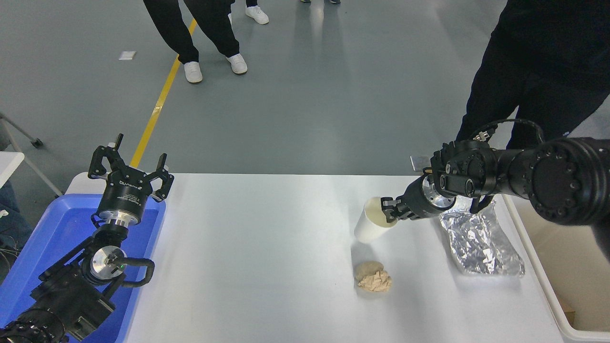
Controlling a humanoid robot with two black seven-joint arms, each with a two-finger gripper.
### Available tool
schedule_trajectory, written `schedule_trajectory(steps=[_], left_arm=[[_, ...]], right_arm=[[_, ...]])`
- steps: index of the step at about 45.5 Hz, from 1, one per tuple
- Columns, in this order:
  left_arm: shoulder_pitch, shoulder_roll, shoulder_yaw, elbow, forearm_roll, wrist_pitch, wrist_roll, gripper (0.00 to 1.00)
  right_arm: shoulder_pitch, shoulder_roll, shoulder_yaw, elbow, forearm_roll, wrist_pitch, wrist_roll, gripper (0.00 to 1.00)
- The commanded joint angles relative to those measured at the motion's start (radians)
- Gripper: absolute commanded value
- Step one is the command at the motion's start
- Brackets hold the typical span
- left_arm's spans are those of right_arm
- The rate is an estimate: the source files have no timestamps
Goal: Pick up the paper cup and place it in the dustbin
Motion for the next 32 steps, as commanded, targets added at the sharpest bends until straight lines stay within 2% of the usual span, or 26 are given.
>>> schedule_trajectory(steps=[1, 14, 32], left_arm=[[0.000, 0.000, 0.000, 0.001, 0.000, 0.000, 0.000, 0.98], [0.000, 0.000, 0.000, 0.001, 0.000, 0.000, 0.000, 0.98], [0.000, 0.000, 0.000, 0.001, 0.000, 0.000, 0.000, 0.98]], right_arm=[[0.186, -0.071, 0.007, 0.034, -0.001, 0.111, 0.011, 0.00], [0.453, -0.199, 0.007, 0.158, -0.003, 0.191, 0.011, 0.00], [0.642, -0.280, 0.003, 0.264, -0.021, 0.228, 0.011, 0.00]])
